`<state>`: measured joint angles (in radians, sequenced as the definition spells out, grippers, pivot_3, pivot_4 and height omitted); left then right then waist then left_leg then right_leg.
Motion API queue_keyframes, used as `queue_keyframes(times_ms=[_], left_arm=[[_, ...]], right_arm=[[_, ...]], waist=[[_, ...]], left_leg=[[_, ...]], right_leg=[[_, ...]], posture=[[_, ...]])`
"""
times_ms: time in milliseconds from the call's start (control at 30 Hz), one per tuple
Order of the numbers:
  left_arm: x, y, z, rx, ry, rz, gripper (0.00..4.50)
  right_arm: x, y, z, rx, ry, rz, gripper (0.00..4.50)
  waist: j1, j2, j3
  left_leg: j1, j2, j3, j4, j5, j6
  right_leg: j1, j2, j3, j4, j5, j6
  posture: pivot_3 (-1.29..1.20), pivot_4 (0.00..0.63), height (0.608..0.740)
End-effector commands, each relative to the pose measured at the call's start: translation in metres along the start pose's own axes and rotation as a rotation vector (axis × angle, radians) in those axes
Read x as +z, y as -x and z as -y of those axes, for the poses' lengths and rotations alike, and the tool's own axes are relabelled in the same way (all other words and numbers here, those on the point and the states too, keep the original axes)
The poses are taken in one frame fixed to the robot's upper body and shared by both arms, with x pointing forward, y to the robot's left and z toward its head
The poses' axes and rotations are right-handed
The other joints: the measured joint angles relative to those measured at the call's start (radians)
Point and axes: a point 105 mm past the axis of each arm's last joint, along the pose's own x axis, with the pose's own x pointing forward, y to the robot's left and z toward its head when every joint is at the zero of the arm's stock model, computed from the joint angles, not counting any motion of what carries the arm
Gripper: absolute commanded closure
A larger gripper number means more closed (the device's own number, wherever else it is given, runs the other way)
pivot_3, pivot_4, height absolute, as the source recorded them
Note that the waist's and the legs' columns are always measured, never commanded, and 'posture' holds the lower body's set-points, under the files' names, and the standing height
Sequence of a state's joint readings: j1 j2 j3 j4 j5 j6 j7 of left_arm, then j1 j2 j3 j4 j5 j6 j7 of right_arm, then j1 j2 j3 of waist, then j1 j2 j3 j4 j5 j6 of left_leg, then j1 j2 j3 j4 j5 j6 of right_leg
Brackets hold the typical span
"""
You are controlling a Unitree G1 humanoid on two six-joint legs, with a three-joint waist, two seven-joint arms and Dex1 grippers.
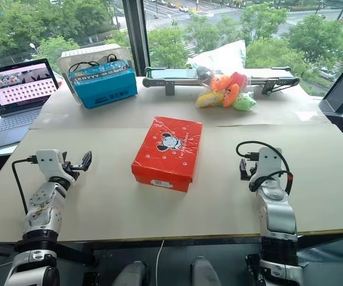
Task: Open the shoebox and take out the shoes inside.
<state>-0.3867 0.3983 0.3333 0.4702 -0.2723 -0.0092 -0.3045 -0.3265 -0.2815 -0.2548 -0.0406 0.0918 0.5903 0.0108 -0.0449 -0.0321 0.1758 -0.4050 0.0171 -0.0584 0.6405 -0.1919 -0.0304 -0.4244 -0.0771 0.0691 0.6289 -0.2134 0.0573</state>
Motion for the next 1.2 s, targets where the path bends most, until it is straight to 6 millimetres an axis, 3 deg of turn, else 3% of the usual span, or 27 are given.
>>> queue_keyframes(times_ms=[33,267,367,500,700,833,900,1100,1133,1200], left_arm=[[0.013,-0.002,0.002,-0.009,-0.003,0.049,0.00],[0.025,0.006,0.048,-0.405,-0.047,0.054,0.00],[0.041,0.023,0.060,-0.610,-0.061,0.057,0.00],[0.056,0.063,0.073,-0.958,-0.252,0.021,0.00],[0.081,0.072,0.066,-1.077,-0.356,0.026,0.00],[0.077,0.078,0.055,-1.122,-0.398,-0.010,0.00],[0.077,0.076,0.055,-1.126,-0.402,-0.004,0.00],[0.076,0.076,0.057,-1.132,-0.401,0.000,0.00],[0.076,0.077,0.059,-1.132,-0.397,0.007,0.00],[0.076,0.079,0.060,-1.133,-0.396,0.008,0.00]], right_arm=[[0.013,0.003,0.007,-0.022,0.004,0.062,0.07],[0.014,0.005,0.009,-0.022,0.034,0.058,0.07],[0.021,0.006,0.012,-0.001,0.061,0.066,0.07],[0.028,0.013,0.009,0.139,0.105,0.050,0.07],[0.054,0.045,-0.017,0.490,0.176,0.035,0.07],[0.057,0.107,-0.059,0.958,0.307,0.009,0.07],[0.055,0.123,-0.067,1.079,0.328,-0.009,0.07],[0.054,0.103,-0.070,1.055,0.341,-0.017,0.07],[0.052,0.099,-0.071,1.049,0.350,-0.021,0.60],[0.045,0.094,-0.075,1.053,0.380,-0.029,1.21]], waist=[[0.000,0.000,0.000],[0.001,0.000,0.000],[-0.005,0.000,0.000],[-0.016,0.000,0.001],[-0.006,0.000,0.003],[-0.001,0.000,0.006],[0.001,-0.001,0.007],[0.002,-0.005,0.009],[0.002,-0.005,0.009],[0.002,-0.005,0.009]], left_leg=[[0.000,0.000,0.000,0.000,0.000,0.000],[0.000,0.000,0.000,0.000,0.000,0.000],[0.000,0.000,0.000,0.000,0.000,0.000],[-0.001,0.001,0.000,-0.001,0.000,0.000],[0.000,0.001,0.001,-0.002,0.000,0.000],[-0.001,0.001,0.001,-0.002,0.000,0.001],[-0.001,0.002,0.001,-0.002,-0.002,0.004],[-0.001,0.002,0.002,0.000,-0.003,0.004],[-0.001,0.002,0.002,0.000,-0.003,0.004],[-0.001,0.003,0.002,0.000,-0.003,0.004]], right_leg=[[0.000,0.000,0.000,0.000,0.000,0.000],[0.000,0.000,0.000,0.000,0.000,0.000],[-0.001,0.000,0.000,0.000,0.000,0.000],[-0.002,0.001,0.000,0.000,-0.001,-0.002],[-0.001,0.000,0.000,0.000,-0.004,-0.008],[-0.002,0.000,0.000,-0.001,-0.005,-0.007],[-0.001,0.000,0.000,-0.001,-0.004,-0.004],[-0.001,0.000,-0.001,-0.002,-0.004,-0.006],[-0.001,0.000,-0.001,-0.001,-0.005,-0.007],[-0.001,0.000,-0.001,-0.001,-0.005,-0.008]], posture=[[0.00,0.150,0.715],[0.00,0.150,0.715],[0.00,0.150,0.715],[0.00,0.150,0.715],[0.00,0.150,0.715],[0.00,0.150,0.715],[0.00,0.150,0.715],[0.00,0.150,0.715],[0.00,0.150,0.715],[0.00,0.150,0.715]])
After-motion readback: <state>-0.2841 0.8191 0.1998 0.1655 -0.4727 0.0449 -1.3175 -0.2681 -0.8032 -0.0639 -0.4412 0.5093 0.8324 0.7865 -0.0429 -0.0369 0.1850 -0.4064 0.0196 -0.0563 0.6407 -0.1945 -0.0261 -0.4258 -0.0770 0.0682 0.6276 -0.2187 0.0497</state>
